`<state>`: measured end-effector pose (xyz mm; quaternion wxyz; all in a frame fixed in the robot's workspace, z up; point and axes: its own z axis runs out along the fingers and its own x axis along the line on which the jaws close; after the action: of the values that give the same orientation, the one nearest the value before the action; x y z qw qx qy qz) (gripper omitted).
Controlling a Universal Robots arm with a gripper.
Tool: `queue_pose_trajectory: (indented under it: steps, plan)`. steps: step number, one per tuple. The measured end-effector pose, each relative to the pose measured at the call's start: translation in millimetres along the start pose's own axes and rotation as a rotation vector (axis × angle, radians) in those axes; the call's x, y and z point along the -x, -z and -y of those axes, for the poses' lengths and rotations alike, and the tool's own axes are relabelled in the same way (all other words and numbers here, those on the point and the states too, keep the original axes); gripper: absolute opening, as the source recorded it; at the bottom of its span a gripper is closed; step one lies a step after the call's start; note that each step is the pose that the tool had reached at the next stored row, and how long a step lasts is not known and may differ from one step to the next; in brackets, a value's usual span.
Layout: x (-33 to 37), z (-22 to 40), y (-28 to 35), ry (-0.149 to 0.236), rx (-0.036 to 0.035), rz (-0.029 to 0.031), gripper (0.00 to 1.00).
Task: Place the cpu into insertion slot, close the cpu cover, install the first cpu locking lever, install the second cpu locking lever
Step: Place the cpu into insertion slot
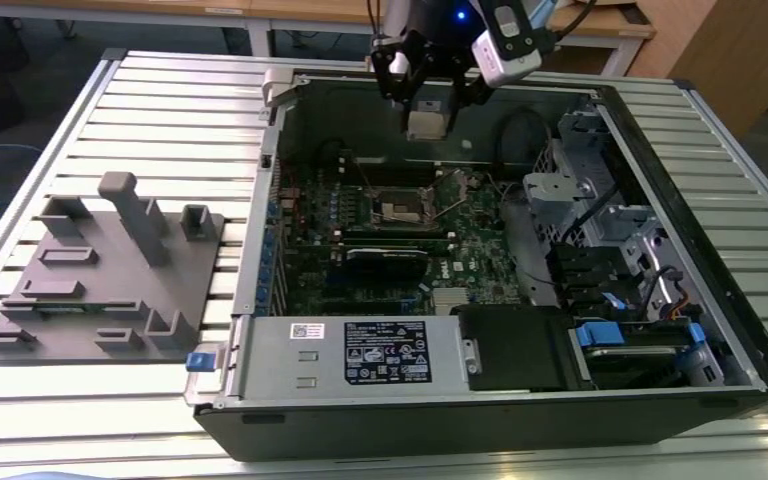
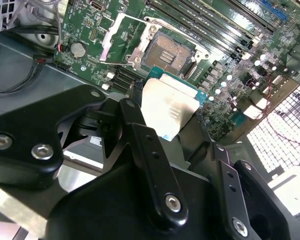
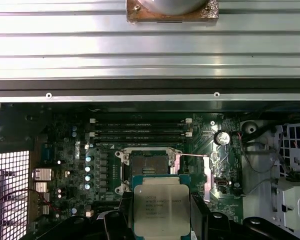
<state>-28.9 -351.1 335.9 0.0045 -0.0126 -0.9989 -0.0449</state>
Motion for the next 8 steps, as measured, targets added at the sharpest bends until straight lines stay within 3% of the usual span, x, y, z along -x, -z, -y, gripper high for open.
queue_pose_trajectory:
  steps: [8]
  plan:
    - [0.0,0.1,-1.4,0.0,-0.0001,0.0001,0.54]
